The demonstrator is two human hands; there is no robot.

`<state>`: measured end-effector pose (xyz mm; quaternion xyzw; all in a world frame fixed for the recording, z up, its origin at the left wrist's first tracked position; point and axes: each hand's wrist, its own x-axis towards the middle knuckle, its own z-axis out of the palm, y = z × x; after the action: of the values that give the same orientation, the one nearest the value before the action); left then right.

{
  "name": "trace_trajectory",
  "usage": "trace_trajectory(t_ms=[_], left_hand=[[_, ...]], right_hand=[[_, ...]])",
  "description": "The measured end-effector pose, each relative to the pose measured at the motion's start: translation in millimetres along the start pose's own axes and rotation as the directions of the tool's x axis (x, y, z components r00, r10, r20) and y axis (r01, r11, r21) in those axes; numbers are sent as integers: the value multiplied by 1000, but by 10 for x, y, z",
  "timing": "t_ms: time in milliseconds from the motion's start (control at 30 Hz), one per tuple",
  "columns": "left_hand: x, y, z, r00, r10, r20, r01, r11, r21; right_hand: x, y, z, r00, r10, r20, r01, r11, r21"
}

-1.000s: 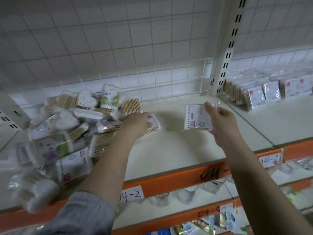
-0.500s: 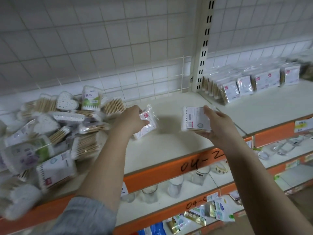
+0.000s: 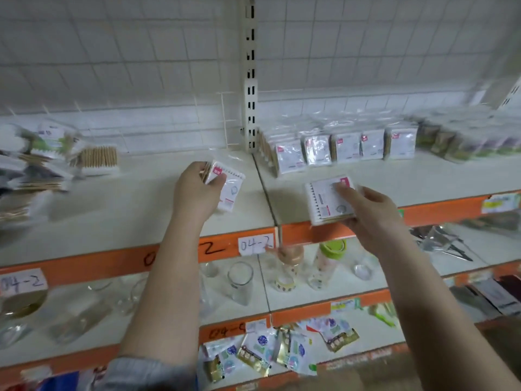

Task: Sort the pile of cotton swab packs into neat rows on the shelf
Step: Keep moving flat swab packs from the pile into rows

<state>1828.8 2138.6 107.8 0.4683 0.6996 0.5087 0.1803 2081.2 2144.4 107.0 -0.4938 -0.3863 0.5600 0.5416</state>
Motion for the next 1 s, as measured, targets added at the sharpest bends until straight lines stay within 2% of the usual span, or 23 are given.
trace_trajectory(t_ms=[133, 267, 400, 533, 800, 1000], left_hand=[[-336, 313, 458, 1000, -1, -29, -1, 998, -57], [-547, 522, 841, 1000, -19, 6, 20, 990, -141], [-595, 676, 1187, 999, -38, 35, 44, 984, -171], [-510, 812, 1518, 998, -25, 61, 35, 985, -172], [-25, 1059, 2159, 1000, -2, 19, 5, 986, -169], [256, 1288, 2577, 999, 7, 51, 2, 985, -174]], right_hand=[[64, -140, -607, 998, -58, -34, 57, 998, -5], [194, -239, -1073, 988, -92, -127, 83, 994, -78], [405, -348, -1360, 976, -107, -191, 105, 994, -19], [668, -430, -1579, 974, -92, -209, 71, 992, -107], [1572, -633, -1816, 982, -140, -124, 125, 985, -122], [2190, -716, -1910, 959, -283, 25, 278, 919, -278]])
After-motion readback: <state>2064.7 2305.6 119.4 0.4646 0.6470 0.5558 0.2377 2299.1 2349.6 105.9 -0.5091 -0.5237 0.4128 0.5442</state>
